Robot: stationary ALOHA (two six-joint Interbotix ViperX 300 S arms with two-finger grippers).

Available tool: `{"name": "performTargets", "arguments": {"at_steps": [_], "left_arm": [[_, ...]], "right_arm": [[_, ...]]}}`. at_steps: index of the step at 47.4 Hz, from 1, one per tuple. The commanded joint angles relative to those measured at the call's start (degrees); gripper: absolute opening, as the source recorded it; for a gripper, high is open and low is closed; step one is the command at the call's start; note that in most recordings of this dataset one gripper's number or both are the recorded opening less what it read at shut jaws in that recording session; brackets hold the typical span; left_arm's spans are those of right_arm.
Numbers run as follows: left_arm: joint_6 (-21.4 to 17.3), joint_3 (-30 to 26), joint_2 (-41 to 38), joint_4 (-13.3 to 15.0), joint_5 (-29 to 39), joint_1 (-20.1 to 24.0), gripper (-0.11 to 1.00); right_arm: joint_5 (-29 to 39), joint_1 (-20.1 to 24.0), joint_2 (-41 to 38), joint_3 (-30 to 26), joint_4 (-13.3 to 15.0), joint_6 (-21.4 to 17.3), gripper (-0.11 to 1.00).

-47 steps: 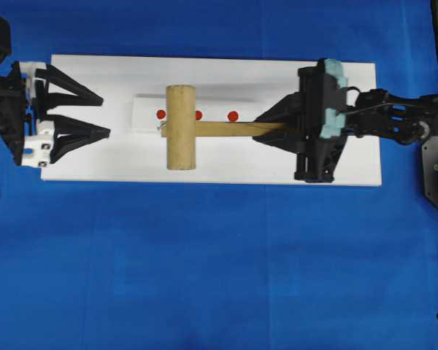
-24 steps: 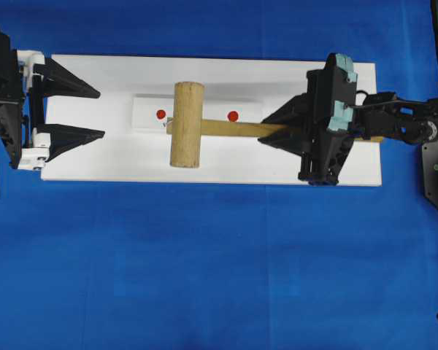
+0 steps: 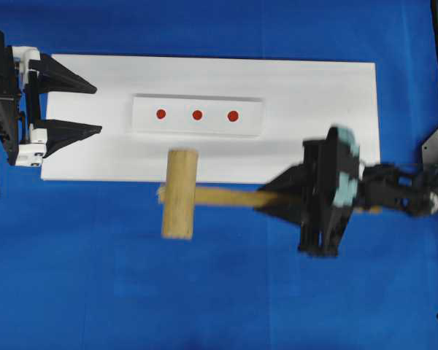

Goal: Hit the mark with a hammer.
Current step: 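Lower the mallet with the right gripper onto the blue cloth below the board, then open the right gripper to release the mallet handle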

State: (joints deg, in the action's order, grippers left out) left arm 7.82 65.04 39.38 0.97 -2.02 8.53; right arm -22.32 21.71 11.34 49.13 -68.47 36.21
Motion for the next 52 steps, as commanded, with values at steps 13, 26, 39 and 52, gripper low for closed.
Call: {"name": "performTargets", "arguments": {"at_steps": [13, 26, 39, 52], "left_arm": [[-0.1, -0.4, 0.2, -0.1, -0.7, 0.2, 0.81], [-0.1, -0.4, 0.2, -0.1, -0.8, 0.2, 0.81], [-0.1, -0.4, 0.3, -0.1, -0.8, 0.2, 0.81], [0.0, -0.3, 0.3, -0.1, -0.8, 0.2, 0.81]], "right_arm": [[-2.3, 5.1, -9.3, -9.4, -0.4, 0.3, 0.1], [-6.8, 5.1, -15.1, -12.0, -0.4, 0.4, 0.1], [-6.8, 5.1, -22.9, -16.0, -0.4, 0.2, 0.1], [-7.1, 4.9, -28.3, -17.7, -0.9, -1.9, 0.1]]}}
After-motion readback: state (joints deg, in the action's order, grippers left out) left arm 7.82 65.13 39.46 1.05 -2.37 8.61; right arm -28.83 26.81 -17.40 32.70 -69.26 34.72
